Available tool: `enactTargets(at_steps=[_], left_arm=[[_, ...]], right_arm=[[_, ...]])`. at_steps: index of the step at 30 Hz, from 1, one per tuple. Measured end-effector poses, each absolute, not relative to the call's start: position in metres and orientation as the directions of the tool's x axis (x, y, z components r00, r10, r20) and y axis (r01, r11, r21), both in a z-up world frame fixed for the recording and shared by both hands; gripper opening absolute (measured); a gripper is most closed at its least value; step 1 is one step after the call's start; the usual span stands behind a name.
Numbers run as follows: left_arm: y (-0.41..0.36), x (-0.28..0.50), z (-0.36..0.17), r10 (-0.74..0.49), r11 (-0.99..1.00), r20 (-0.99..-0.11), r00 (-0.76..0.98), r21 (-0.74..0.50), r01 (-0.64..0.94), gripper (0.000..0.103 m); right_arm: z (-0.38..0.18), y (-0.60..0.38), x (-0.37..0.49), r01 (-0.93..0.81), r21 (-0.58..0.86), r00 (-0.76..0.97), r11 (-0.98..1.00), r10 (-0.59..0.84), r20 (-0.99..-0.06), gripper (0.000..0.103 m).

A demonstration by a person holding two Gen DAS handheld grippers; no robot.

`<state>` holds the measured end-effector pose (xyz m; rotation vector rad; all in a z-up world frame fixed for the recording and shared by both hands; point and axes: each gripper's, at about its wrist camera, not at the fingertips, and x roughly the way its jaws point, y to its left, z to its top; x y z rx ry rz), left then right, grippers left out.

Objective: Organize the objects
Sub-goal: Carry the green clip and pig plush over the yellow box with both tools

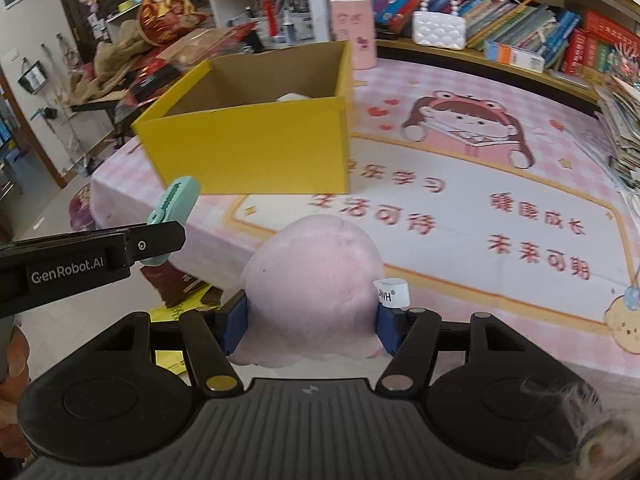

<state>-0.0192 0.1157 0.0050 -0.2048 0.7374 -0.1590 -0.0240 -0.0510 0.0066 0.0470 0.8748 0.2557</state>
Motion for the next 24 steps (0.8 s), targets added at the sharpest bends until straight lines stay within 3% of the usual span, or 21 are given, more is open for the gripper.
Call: enactTargets(at_steps=[13,24], left_arm=[[0.179,-0.060,0.012,-0.139,0.972,-0.624,0.769,-0.234,-0.014,0.023],[0.187,-0.062,0.010,-0.145,0.968,-0.628,0.765,-0.250,-0.022,0.023]], right_arm=[[0.013,0.023,-0.049,-0.321,0.137,0.600,0.937,0.313,-0.736,0.062],[0.013,0.036,-0.044,-0.335,0.124,0.589,0.934,0.310,-0.746,0.062]])
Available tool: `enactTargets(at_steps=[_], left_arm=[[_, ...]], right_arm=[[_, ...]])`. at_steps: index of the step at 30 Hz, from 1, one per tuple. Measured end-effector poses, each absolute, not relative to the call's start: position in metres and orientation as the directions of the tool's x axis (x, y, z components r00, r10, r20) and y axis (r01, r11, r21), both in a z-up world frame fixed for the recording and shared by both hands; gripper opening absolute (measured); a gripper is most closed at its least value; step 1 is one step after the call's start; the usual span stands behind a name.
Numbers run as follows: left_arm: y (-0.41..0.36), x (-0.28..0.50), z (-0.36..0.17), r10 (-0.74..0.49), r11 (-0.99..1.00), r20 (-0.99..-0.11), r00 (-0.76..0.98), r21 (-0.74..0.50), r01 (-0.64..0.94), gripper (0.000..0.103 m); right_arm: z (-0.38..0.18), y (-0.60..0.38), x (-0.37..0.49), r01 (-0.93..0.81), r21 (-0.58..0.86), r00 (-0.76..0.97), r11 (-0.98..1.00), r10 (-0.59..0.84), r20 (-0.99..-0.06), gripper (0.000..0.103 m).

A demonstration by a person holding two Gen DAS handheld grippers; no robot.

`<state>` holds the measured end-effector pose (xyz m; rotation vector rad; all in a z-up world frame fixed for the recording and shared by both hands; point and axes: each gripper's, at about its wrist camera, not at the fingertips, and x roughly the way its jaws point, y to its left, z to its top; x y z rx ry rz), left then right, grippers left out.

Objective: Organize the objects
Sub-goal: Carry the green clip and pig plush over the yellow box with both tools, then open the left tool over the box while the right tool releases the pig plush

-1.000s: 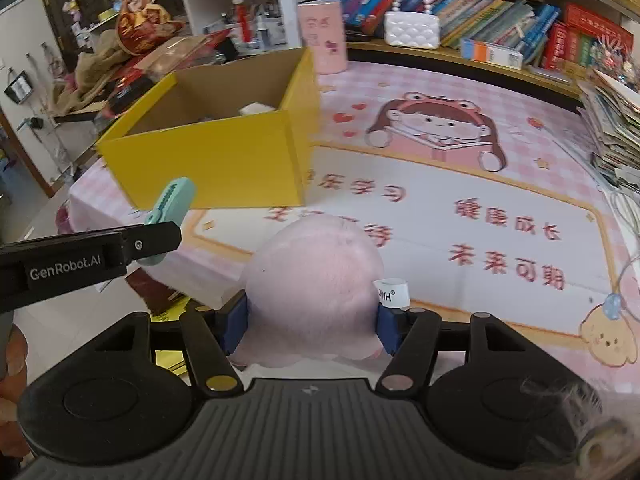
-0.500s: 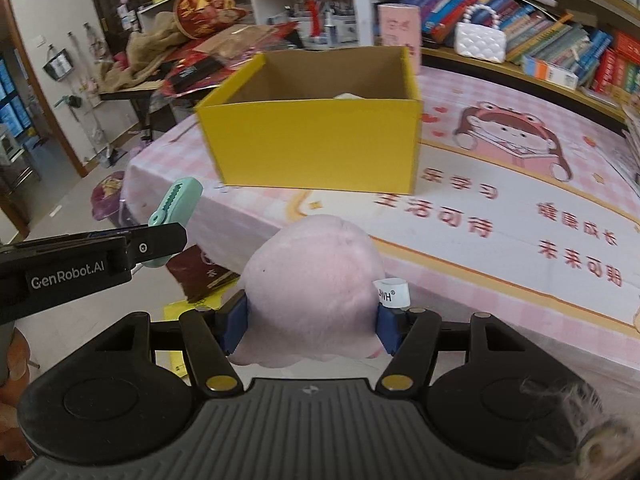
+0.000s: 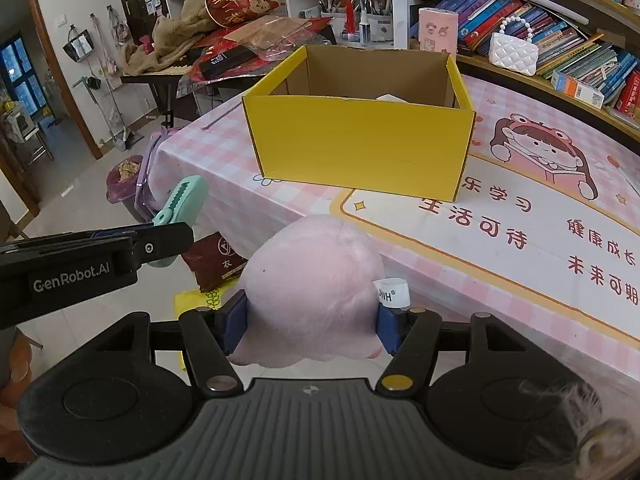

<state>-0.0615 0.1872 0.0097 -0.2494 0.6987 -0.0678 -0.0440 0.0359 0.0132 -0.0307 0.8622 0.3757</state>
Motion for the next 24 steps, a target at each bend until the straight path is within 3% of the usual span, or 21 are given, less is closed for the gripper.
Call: enactTargets(at_steps=[8,24], left_arm=[[0.185,-0.041,0.017,-0.134,0.976,-0.616,0.776,-0.217,-0.004,0.023],[0.174,0.081,0.058,-0.114,0.979,-0.505,0.856,-0.203,0.010,0.023]], right_arm=[[0.015,0.039,-0.021,-0.351,0.119,0.599,0.929,0.320,-0.734,0.062],[0.081,0.010,0.105,-0.302,0.068,0.808,0.951,0.293,-0.512,0.062]])
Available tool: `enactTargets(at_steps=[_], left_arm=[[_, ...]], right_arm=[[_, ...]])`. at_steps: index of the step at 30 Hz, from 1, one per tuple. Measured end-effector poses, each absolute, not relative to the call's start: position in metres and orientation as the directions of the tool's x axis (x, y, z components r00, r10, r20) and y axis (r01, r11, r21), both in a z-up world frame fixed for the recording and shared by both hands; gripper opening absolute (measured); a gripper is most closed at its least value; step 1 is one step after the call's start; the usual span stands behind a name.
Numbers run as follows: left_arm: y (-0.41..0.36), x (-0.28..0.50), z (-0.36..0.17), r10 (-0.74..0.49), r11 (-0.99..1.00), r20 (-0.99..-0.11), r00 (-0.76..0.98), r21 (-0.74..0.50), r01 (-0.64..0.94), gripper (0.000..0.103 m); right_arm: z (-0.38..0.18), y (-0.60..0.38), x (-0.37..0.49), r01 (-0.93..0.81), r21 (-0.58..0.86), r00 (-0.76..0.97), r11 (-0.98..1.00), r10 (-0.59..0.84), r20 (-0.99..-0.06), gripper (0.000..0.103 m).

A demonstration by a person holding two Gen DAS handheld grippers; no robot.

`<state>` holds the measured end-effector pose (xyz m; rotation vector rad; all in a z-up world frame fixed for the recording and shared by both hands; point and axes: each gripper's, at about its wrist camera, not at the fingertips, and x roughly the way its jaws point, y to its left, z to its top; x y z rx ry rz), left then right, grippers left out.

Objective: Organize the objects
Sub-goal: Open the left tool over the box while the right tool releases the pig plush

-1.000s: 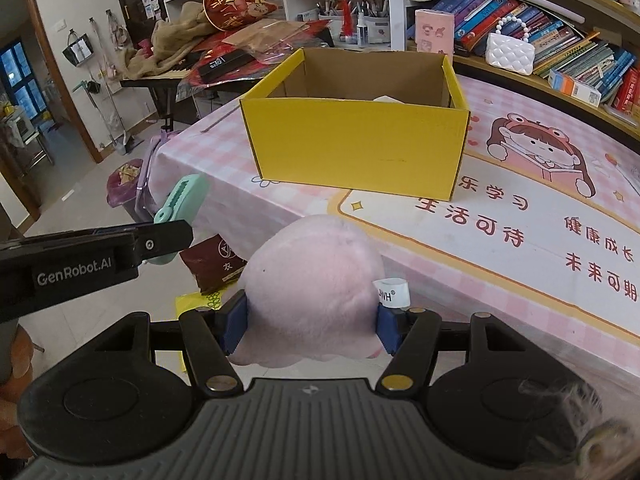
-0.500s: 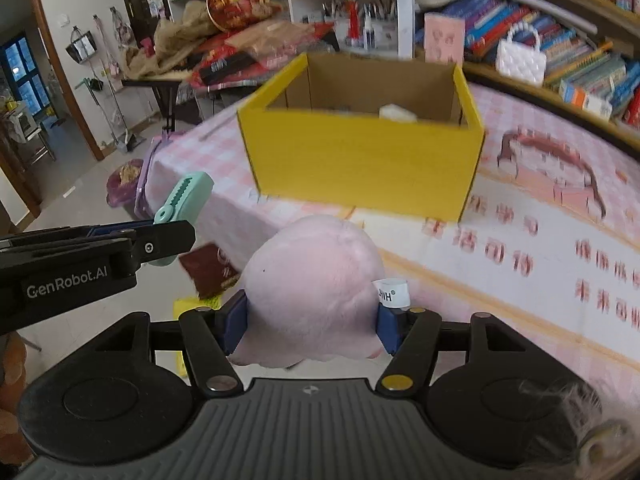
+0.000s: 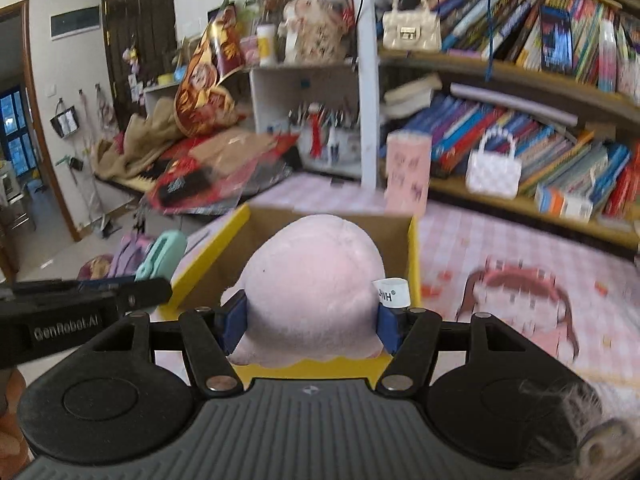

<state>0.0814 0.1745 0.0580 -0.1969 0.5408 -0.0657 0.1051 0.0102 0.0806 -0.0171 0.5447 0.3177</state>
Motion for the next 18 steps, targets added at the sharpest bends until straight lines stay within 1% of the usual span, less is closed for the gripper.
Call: enactTargets(at_steps=[4,8,13,18], left_arm=[[0.166,0.115,0.047,-0.089,0.984,-0.531,0.843,-0.175,-0.007,0.023],[0.158,0.141,0.031,-0.059,0.990,-0.569,0.820,-0.139,-0.025,0.023],[0.150,0.164,0.014,-0.048,0.993,-0.621,0.783,-0.116,-0.031,0.023],[0.148,0.173,0.003,-0.028,0.994,-0.647,0.762,-0.100,-0.049,0.023]], right_arm=[[0.076,0.011,0.143,-0.292,0.000,0.822,0.956,0.251,-0.512,0.063],[0.056,0.016,0.177,-0.286,-0.053,0.809,0.957,0.212,-0.548,0.063],[0.025,0.028,0.202,-0.335,-0.122,0.761,0.934,0.191,-0.620,0.064],[0.008,0.035,0.214,-0.363,-0.156,0.742,0.919,0.183,-0.645,0.067]])
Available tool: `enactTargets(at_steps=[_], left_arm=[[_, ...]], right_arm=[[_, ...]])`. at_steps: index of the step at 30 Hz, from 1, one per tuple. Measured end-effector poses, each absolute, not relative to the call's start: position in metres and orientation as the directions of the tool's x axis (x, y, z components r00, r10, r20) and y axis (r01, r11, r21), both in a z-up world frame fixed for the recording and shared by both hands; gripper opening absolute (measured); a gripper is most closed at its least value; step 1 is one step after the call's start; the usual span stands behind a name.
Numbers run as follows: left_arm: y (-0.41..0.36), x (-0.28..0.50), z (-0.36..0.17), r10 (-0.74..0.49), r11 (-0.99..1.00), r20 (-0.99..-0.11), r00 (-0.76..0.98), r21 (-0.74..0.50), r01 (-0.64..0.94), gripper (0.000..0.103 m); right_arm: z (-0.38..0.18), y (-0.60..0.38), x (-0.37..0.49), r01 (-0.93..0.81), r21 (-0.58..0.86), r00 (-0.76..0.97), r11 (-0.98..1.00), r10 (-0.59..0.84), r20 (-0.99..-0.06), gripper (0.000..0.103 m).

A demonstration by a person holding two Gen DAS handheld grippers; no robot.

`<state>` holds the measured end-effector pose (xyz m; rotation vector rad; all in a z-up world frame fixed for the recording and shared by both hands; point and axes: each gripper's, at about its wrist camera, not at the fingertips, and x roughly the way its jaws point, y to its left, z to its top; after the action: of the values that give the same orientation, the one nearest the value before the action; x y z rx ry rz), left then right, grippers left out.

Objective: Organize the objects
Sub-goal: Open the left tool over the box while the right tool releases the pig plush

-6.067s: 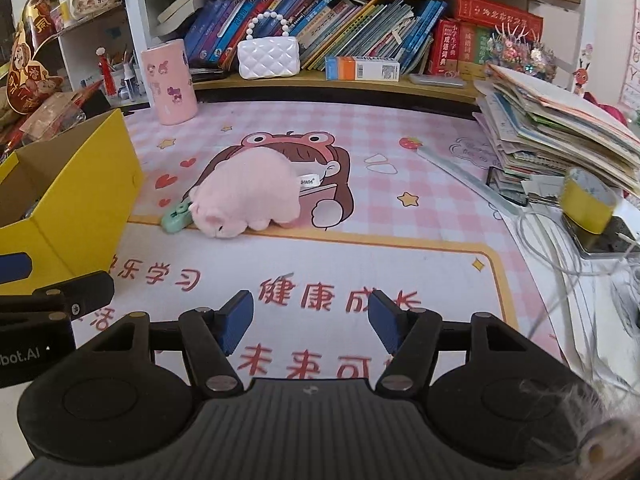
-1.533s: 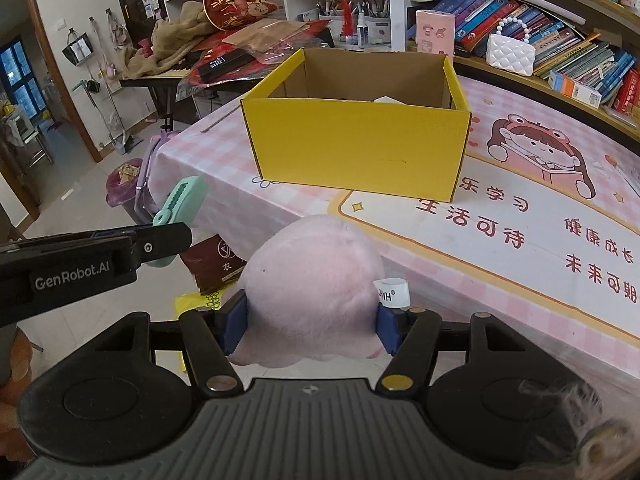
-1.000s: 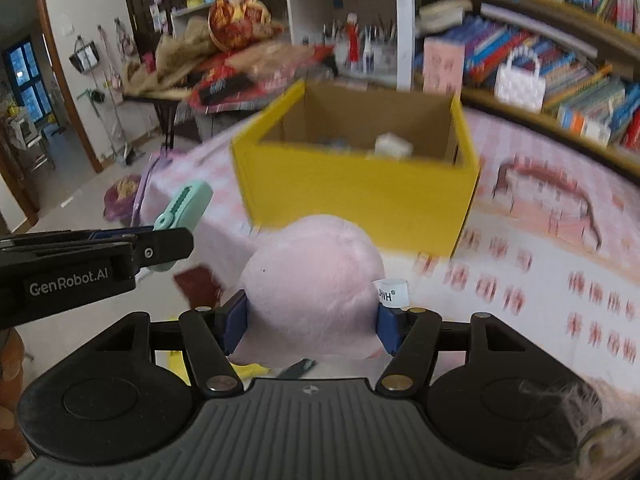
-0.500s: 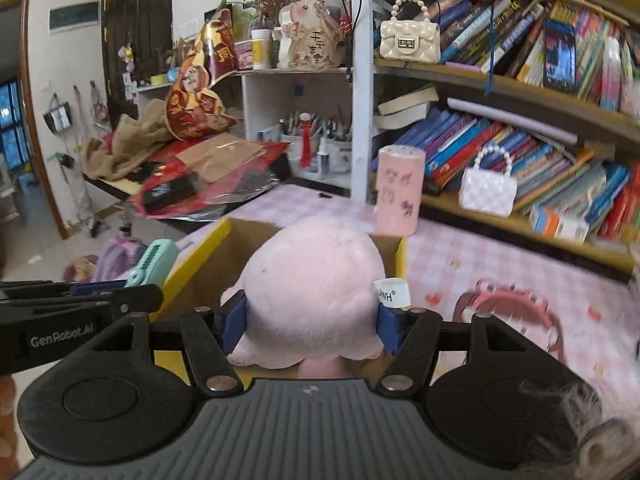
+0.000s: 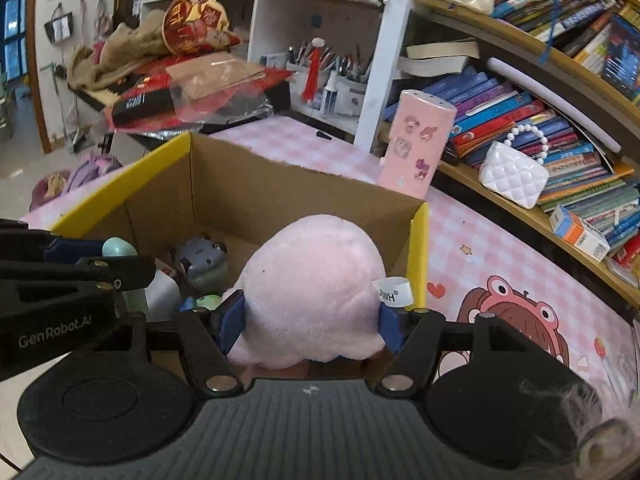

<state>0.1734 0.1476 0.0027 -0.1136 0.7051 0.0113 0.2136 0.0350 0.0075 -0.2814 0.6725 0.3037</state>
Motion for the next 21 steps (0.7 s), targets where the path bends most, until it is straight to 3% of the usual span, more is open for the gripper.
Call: enactTargets(at_steps=[11,21], left_arm=[[0.154,0.172,0.001,-0.010,0.987,-0.618,0.786,-0.131,-0.090,0.027],[0.155,0.138,0.044,-0.027,0.986,-0.481,0.876,-0.156,-0.056,0.065]], right_arm=[[0.007,0.042,0.223,-0.346,-0.198,0.776,0.917,0.160,-0.611,0.077],[0.056,0.014,0.179,-0.222,-0.086,0.868,0.971,0.157,-0.471,0.078]])
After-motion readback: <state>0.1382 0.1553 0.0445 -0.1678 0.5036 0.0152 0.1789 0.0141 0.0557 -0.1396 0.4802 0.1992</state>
